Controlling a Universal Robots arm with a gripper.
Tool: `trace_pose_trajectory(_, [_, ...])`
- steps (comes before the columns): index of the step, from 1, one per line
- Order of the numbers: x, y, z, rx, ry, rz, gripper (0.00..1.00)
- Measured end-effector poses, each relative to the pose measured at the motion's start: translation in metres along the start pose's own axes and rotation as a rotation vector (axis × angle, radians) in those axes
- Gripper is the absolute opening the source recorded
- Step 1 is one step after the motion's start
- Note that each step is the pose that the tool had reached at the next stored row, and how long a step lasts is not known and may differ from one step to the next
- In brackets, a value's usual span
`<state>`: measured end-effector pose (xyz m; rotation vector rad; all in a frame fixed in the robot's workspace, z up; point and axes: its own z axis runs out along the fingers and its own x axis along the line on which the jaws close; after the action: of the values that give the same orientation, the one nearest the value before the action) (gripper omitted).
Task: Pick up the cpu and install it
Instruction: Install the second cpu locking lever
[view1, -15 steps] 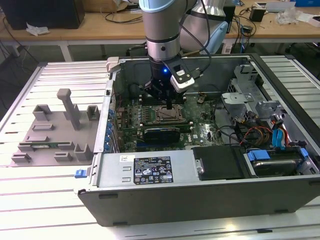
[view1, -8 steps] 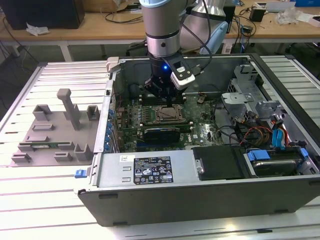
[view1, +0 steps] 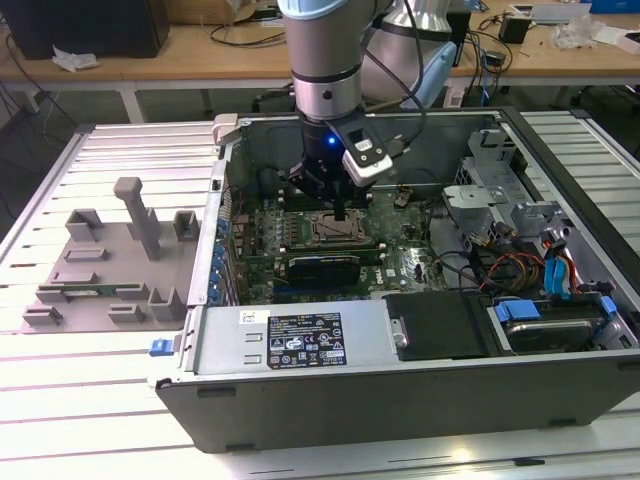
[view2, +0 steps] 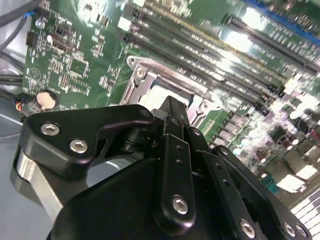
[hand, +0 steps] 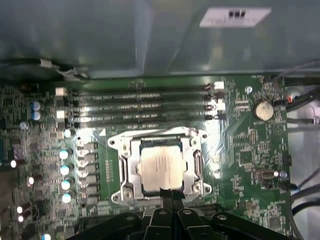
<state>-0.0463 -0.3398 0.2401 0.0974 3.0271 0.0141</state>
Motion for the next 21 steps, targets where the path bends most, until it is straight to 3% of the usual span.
trace_pose_trajectory(2, [-0.0003, -0.0052, -0.0001, 0.0001, 0.0, 0.0, 0.11])
trace_pose_trajectory(4, [-0.0012, -0.0183, -0.0001, 0.0001, 0.0001, 0.0, 0.11])
trace_pose_trajectory(6, [-0.0015, -0.0227, -0.0002, 0.0, 0.0001, 0.0, 0.11])
trace_pose_trajectory(17, [0.0015, -0.0253, 0.002, 0.0002, 0.002, 0.0, 0.11])
trace_pose_trajectory(19, [0.0015, -0.0254, 0.0024, -0.0019, 0.0382, 0.0, 0.11])
trace_pose_trajectory(21, [0.0015, -0.0253, 0.0024, -0.0021, 0.0386, 0.0, 0.11])
